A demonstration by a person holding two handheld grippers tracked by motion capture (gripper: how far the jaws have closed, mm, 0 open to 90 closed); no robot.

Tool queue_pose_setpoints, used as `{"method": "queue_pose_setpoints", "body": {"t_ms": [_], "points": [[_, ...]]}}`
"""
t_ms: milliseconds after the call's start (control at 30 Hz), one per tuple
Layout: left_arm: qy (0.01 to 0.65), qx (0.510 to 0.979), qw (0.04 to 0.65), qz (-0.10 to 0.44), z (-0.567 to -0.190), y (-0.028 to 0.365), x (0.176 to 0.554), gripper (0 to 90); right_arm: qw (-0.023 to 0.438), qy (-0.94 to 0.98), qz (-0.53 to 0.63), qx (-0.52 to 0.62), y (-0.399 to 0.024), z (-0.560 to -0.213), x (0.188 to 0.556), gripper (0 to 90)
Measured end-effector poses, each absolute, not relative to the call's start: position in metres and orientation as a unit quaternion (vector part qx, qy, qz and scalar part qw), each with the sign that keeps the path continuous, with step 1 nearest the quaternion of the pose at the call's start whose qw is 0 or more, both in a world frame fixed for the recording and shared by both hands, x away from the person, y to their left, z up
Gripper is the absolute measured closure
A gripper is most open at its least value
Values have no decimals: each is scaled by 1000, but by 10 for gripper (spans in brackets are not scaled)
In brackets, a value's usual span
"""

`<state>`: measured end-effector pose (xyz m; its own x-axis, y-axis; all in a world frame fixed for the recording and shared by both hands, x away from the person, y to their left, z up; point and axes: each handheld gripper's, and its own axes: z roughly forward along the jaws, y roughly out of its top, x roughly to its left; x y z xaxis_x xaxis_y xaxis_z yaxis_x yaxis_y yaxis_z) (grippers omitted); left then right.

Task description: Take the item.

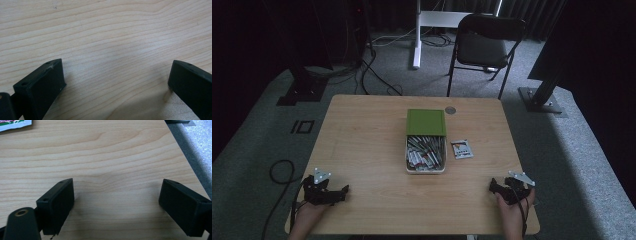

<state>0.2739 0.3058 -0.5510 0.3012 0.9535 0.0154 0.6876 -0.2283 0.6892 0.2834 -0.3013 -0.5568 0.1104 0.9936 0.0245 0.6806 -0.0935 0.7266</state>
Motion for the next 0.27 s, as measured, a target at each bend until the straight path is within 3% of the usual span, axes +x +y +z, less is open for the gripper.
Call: {"method": "queue_pose_setpoints", "body": {"t_ms": [267], "points": [[546,751,295,225,-551,306,274,14,285,614,274,683,-301,-557,283,121]]}}
